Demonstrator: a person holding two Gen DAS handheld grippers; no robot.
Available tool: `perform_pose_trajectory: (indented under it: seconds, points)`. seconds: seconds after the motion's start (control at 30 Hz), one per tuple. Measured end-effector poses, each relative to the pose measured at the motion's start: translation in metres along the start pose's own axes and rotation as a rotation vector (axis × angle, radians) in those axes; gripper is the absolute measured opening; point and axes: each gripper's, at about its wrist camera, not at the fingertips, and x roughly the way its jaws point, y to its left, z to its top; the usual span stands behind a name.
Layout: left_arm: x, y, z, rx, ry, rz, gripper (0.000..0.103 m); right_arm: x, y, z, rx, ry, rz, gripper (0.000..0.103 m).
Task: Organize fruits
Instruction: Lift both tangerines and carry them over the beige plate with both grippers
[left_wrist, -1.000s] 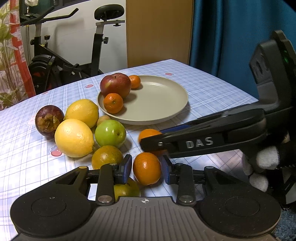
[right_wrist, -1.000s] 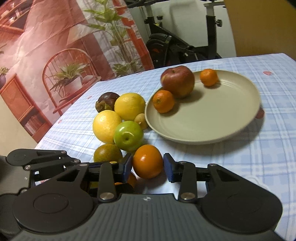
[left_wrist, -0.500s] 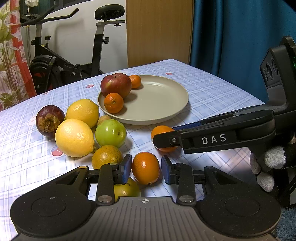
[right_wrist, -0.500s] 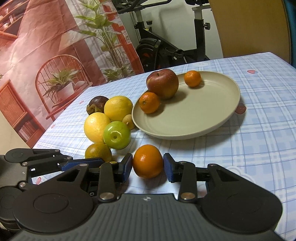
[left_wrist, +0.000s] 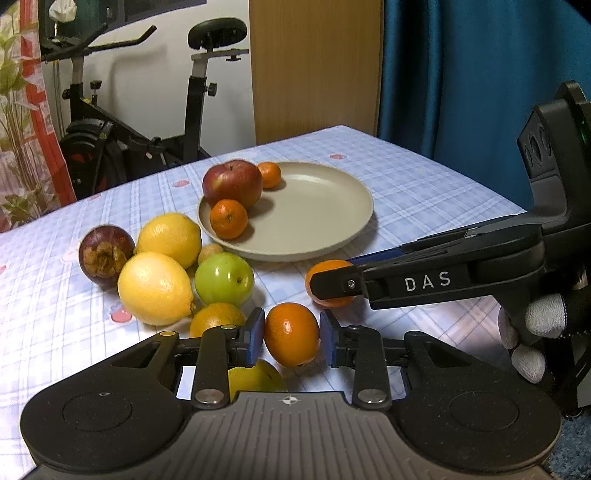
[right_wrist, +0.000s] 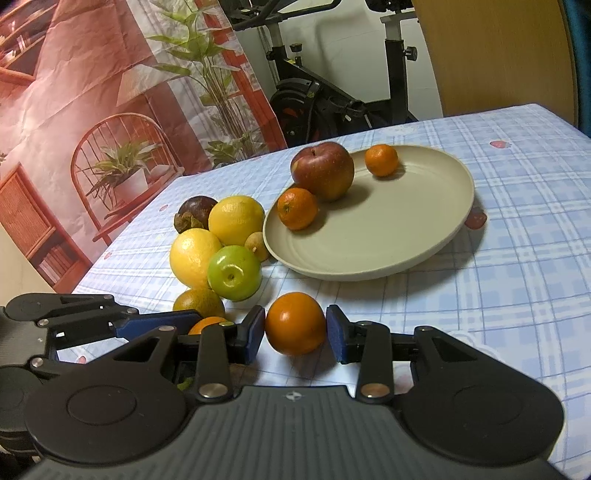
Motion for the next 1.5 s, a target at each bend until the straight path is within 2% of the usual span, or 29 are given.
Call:
perform_pose_trajectory:
  seconds: [0.5, 0.9, 1.27, 1.5]
  points:
    - [-0.016, 0.001, 0.024, 0.037, -0.076, 0.037, 0.034, -0.036, 0.002, 0.016, -0.015, -0.079, -0.012, 0.039]
    - [-0.012, 0.006, 0.034, 0.024, -0.087, 0.043, 0.034, -0.040, 0.000, 0.028, -0.016, -0.097, -0.016, 0.038]
    - [0.000, 0.013, 0.088, 0.035, -0.175, 0.052, 0.034, -0.045, -0.009, 0.092, -0.142, -0.197, -0.052, 0.038]
    - [0.047, 0.006, 0.107, 0.066, -0.141, 0.041, 0.034, -0.008, -0.037, 0.119, -0.165, -0.150, -0.080, 0.038]
